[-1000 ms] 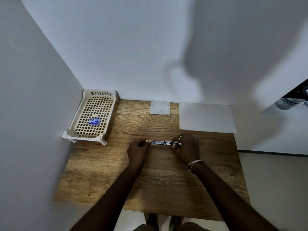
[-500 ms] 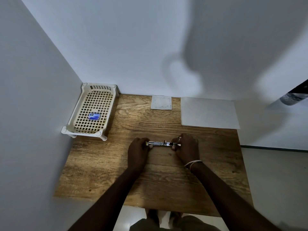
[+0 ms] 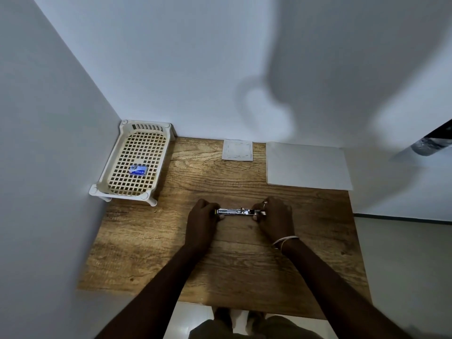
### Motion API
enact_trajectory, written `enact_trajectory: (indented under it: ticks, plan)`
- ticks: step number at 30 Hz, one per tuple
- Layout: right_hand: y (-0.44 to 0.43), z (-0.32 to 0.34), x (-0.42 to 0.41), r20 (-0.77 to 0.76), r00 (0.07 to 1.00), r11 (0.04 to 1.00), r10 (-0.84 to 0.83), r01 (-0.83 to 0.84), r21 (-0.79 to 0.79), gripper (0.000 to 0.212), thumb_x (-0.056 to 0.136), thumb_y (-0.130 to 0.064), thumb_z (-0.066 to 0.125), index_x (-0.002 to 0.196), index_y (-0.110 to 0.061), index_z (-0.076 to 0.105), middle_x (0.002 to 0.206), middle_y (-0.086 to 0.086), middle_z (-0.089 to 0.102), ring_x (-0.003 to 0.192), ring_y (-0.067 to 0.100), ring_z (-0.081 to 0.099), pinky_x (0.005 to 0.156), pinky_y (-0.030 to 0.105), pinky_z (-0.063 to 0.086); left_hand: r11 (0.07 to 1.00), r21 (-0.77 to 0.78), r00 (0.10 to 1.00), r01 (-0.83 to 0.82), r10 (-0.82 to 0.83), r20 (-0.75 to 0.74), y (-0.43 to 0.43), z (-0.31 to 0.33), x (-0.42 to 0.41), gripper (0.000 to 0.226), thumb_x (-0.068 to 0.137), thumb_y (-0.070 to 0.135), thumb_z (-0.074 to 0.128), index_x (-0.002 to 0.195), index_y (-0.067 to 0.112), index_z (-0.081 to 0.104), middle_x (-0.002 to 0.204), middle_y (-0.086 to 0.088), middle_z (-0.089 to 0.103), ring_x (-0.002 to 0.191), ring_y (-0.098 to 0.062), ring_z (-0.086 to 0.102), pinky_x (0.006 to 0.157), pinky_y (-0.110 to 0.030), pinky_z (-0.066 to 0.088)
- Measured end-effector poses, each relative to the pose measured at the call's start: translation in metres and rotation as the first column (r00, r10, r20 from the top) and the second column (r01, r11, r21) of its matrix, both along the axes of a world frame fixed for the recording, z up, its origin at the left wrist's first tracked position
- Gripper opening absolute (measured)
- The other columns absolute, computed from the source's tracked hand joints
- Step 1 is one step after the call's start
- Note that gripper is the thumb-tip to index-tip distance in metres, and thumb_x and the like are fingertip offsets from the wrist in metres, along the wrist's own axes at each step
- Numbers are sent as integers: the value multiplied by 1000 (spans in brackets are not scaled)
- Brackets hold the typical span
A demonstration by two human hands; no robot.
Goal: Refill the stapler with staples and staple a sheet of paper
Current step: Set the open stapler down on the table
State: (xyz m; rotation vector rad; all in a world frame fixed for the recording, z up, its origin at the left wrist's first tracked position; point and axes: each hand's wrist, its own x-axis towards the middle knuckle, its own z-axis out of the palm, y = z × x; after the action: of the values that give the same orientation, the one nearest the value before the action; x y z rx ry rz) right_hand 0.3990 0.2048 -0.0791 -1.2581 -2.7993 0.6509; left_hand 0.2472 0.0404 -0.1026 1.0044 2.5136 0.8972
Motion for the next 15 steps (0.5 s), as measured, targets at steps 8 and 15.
enact_trajectory:
  ticks: [8,15]
  plan:
    - [-5,15,3,28,998,996,62,-61,-63,46,86,-35,69,132,-32,59,132,-2,57,125,24,48,101,43,36,995,-21,995,99,-99,12,-3,9,-9,48,74,29,87,118,20,71,100,7,55,87,-13,58,69,-22,39]
    - [-7,44,-28,-344,939,1000,-12,9,-11,26,101,-24,53,122,-16,66,119,7,67,112,25,57,95,45,46,978,184,994,93,-102,36,-22,40,-44,41,87,40,75,124,25,66,103,8,60,86,-5,57,71,-21,46]
